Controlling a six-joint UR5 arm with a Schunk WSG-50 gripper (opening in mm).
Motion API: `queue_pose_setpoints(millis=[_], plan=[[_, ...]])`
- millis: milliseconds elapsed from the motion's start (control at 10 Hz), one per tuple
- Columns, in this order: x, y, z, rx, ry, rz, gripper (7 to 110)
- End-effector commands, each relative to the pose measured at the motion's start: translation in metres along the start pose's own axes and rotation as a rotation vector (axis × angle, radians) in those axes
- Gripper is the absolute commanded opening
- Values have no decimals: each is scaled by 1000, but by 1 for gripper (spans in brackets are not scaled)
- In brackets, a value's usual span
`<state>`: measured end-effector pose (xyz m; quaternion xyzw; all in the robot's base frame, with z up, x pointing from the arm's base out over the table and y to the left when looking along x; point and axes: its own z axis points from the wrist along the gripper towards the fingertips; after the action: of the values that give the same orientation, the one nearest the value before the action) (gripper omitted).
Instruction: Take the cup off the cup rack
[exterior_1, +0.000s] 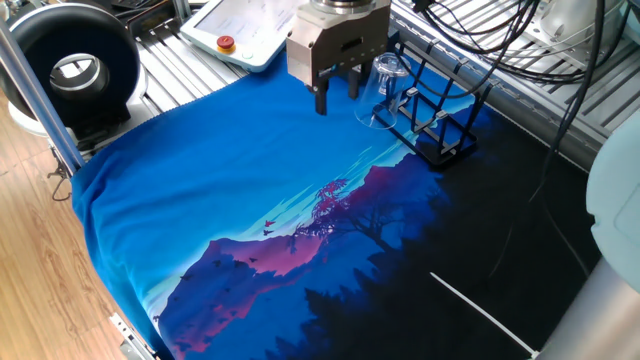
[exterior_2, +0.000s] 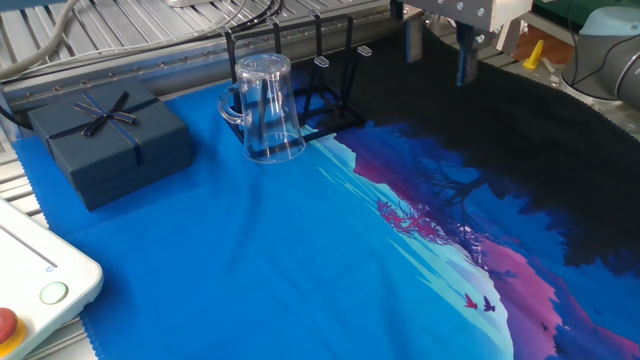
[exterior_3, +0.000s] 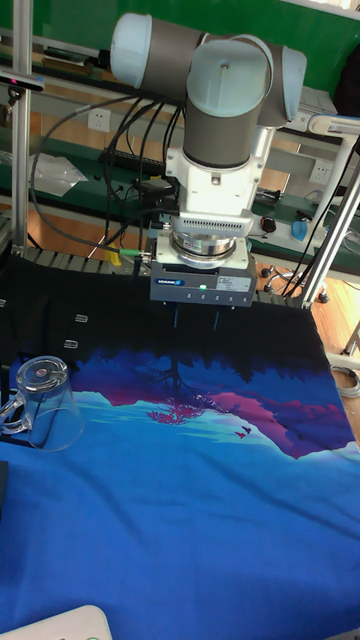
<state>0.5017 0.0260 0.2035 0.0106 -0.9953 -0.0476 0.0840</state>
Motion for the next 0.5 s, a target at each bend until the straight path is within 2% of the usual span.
queue_pose_setpoints(millis=[0,200,400], plan=[[-5,-13,-2,51,-22,-35,7],[-11,-36,-1,127,-45,-73,7],[-14,-49,8,121,-67,-99,7]])
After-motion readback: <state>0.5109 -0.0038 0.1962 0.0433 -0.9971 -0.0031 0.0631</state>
